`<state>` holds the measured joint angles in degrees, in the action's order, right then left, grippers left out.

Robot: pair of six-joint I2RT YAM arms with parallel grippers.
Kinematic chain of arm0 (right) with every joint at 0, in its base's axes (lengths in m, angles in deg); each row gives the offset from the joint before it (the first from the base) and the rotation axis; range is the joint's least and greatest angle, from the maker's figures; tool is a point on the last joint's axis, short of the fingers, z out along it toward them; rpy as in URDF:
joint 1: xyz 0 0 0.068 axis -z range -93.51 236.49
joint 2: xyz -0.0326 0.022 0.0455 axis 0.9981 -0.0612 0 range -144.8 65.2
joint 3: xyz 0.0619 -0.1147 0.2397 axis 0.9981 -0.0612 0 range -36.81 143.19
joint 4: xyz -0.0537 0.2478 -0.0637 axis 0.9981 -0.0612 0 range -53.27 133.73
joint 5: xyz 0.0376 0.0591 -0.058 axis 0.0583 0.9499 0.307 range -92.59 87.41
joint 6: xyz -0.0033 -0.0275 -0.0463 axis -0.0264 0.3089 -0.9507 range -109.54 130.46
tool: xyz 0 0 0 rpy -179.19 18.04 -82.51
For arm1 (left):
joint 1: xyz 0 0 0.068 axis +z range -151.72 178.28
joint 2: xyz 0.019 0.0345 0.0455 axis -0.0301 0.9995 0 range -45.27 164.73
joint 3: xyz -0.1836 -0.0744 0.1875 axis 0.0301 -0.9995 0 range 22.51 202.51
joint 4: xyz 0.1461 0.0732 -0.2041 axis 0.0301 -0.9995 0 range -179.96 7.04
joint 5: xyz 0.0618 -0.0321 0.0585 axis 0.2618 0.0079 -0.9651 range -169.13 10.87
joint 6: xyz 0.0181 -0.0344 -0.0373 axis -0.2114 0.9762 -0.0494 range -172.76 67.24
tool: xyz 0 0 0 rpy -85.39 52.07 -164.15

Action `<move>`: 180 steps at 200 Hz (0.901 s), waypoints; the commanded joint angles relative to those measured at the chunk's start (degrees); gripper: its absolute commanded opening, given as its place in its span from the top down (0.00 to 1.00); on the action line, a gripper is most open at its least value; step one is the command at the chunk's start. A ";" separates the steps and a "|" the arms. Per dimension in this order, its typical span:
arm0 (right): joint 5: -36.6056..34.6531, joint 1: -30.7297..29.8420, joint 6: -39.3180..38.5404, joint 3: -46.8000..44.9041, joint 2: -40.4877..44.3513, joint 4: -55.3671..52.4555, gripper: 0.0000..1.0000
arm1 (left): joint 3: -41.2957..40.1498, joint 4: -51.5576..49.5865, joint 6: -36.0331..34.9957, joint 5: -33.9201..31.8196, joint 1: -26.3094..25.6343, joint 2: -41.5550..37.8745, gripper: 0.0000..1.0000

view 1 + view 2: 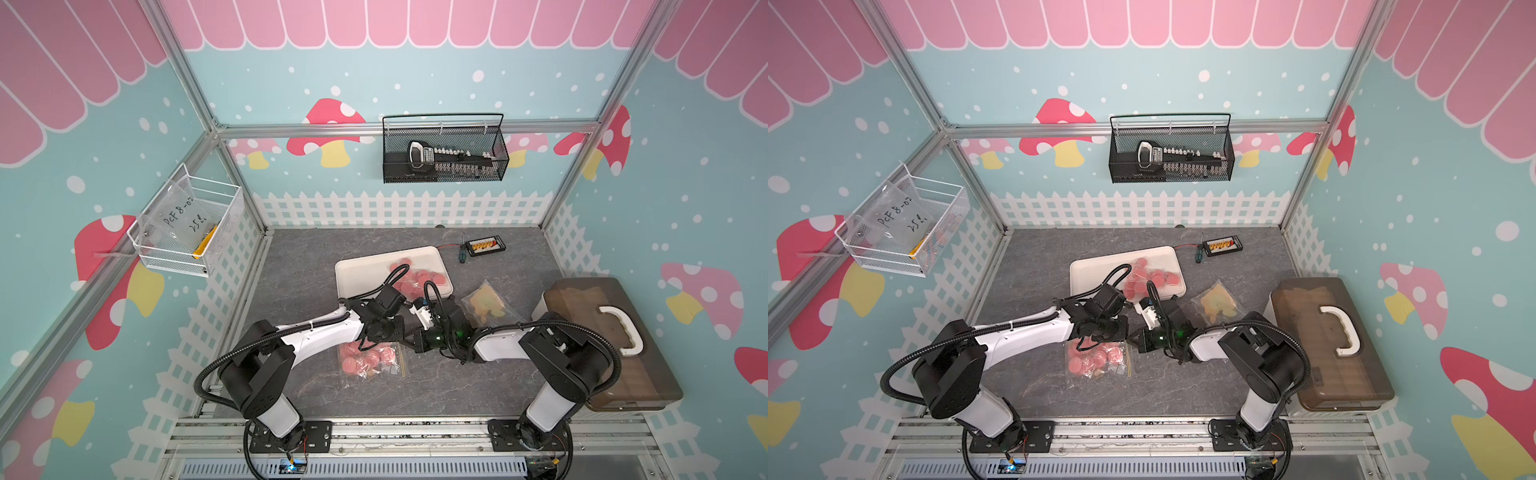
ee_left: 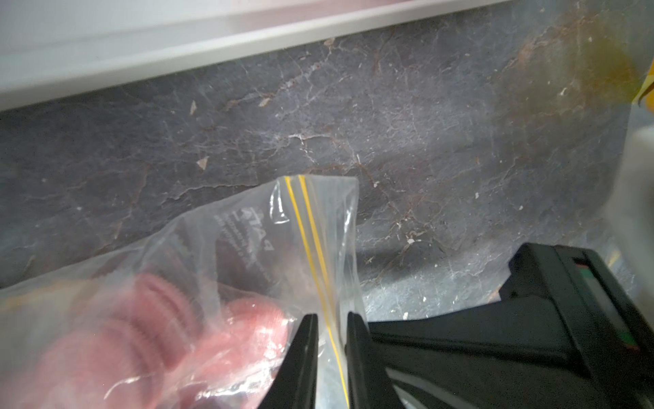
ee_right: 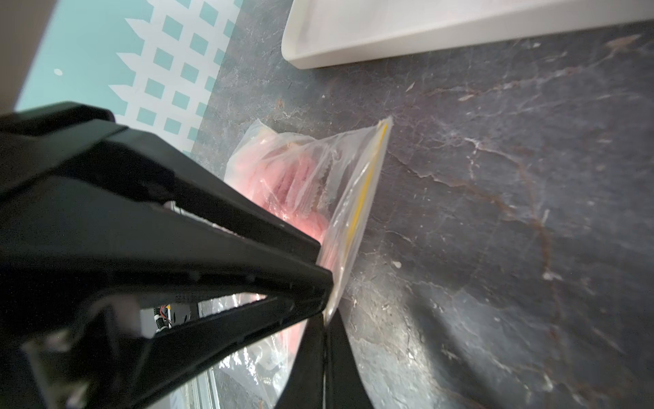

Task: Pour cookies out of the ziploc bag
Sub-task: Open the ziploc bag at the center of the board.

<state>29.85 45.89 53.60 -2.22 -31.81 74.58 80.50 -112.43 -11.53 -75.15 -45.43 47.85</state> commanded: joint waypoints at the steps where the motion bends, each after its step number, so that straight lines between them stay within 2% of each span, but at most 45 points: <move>1: -0.28 -0.45 -0.33 1.01 0.33 -0.73 1.00 | 0.75 0.03 0.96 -1.39 -0.42 1.71 0.81; 64: -0.44 -0.49 -0.51 1.09 0.36 -1.14 1.00 | 0.80 0.04 1.01 -2.63 -0.42 2.14 0.83; 180: -0.71 -0.45 -0.24 0.93 0.47 -1.11 1.00 | 0.10 2.88 2.01 -4.68 -0.42 0.69 0.96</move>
<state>28.85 45.89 53.60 -2.16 -31.81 73.75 80.53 -111.29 -10.89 -77.22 -45.80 49.45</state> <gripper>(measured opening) 0.047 0.051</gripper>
